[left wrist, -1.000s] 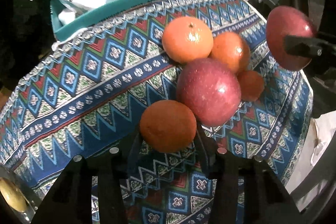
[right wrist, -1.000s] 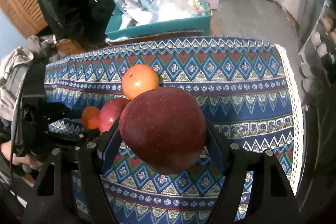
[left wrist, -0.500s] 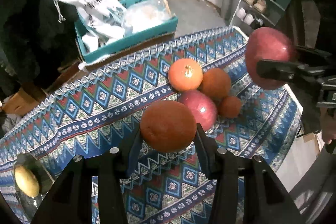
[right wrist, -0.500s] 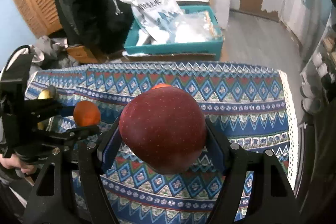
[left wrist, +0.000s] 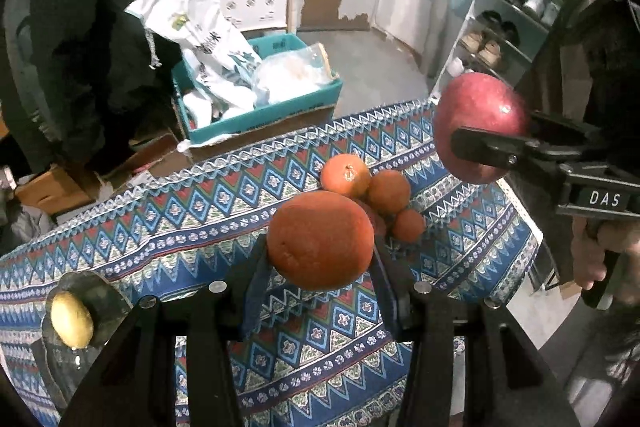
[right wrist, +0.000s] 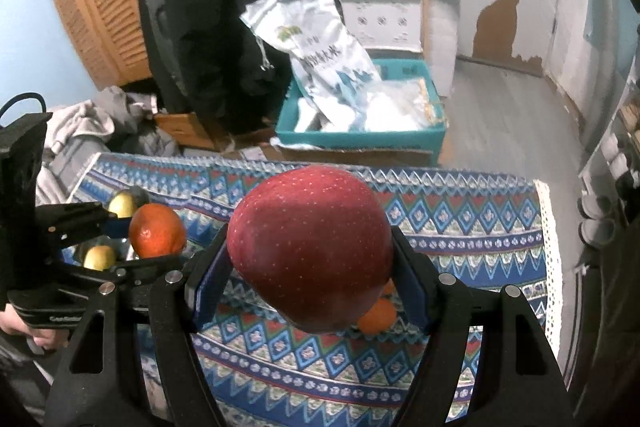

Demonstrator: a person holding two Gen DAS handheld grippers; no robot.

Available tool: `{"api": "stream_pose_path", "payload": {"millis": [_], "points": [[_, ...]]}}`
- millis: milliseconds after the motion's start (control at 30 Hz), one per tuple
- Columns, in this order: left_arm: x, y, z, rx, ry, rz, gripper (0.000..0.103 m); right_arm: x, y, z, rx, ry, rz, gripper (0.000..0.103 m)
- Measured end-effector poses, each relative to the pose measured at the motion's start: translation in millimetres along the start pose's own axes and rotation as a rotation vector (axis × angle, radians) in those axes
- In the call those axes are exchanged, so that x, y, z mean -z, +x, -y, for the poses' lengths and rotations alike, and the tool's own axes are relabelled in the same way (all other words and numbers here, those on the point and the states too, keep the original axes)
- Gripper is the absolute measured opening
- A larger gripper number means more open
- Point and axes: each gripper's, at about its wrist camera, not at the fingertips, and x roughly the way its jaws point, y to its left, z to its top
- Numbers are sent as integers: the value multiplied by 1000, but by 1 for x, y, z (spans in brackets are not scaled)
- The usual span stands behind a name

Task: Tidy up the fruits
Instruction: 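Grasp the orange with the left tool while the right tool lifts the apple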

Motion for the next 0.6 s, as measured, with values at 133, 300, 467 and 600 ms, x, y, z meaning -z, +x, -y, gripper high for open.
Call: {"api": "stream_pose_path", "payload": {"millis": [133, 300, 467, 600], "points": [[3, -15, -5, -11, -13, 24, 49, -5, -7, -12, -17, -16, 17, 74], [6, -32, -14, -21, -31, 51, 49, -11, -14, -30, -48, -35, 38, 74], [12, -44, -26, -36, -61, 66, 49, -18, -16, -46, -75, -51, 49, 74], [19, -55, -38, -56, -82, 81, 49, -22, -14, -58, -97, -63, 50, 74]]}}
